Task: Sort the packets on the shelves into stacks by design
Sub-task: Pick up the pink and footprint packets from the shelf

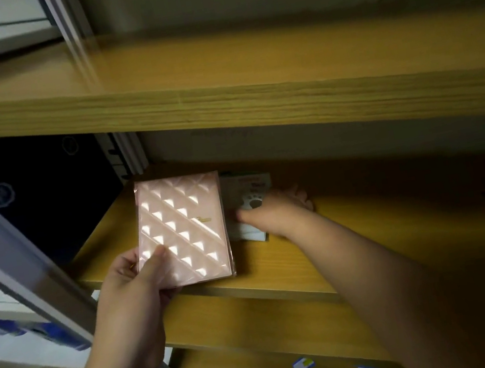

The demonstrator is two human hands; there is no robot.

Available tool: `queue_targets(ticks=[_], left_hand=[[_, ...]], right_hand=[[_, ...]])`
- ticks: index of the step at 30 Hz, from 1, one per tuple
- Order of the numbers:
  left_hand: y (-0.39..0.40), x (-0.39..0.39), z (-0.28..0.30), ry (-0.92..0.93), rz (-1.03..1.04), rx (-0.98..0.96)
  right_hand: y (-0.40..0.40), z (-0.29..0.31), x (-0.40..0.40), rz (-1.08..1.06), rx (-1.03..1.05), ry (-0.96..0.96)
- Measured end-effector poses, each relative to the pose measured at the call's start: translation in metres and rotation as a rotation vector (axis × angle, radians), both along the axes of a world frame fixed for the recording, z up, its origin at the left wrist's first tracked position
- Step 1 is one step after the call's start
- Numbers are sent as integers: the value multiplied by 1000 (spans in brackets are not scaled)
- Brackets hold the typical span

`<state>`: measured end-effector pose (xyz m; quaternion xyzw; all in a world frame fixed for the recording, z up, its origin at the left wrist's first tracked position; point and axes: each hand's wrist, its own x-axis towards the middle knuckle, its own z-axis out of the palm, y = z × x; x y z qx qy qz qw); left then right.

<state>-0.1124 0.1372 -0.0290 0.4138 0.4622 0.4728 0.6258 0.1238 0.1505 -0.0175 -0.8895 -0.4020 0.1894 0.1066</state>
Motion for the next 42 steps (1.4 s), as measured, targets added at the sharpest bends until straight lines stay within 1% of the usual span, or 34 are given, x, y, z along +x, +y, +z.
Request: queue_targets(ticks=[3,5,8,11,15,19,22,23,24,26,27,28,30,31,32,35,37,39,42], left_hand=[[-2,-2,4,-26,-17,-15],[-3,-2,7,-48,-36,-26],[-2,0,11,-93,-67,-44],[0,6,14,-128,-103,-52],[3,22,20,-190,-175,-61],[-4,47,24,-223,-305,-139],[-15,73,25,-155,-390,-143],[-22,84,24,-123,-416,-140],[-31,95,24,-88,-447,-129],[-50,114,25,-19,-509,-92],[-60,123,26,2,-532,-69],[-70,132,27,16,-545,-46],[-92,151,31,29,-567,-7],[-104,160,33,36,-579,8],[-116,169,35,41,-588,23],[-160,195,39,42,-610,71],[-194,211,41,41,-607,88],[-232,228,43,31,-594,83],[-294,253,45,-1,-585,61]], right_hand=[[-4,4,4,4,34,153],[-11,7,9,-26,117,278],[-23,8,23,-120,291,475],[-39,15,29,-252,399,680],[-64,19,33,-351,525,837],[-112,23,53,-472,716,838],[-153,33,73,-504,805,747],[-171,36,82,-487,813,678],[-188,40,90,-491,788,650],[-219,48,110,-571,770,566],[-237,52,117,-556,727,467],[-255,52,120,-575,701,426],[-291,50,133,-508,648,355],[-308,50,137,-516,609,364],[-323,50,139,-545,624,379],[-372,54,150,-546,849,569],[-408,55,161,-582,984,626],[-447,50,172,-575,1002,644],[-510,47,182,-505,1013,674]])
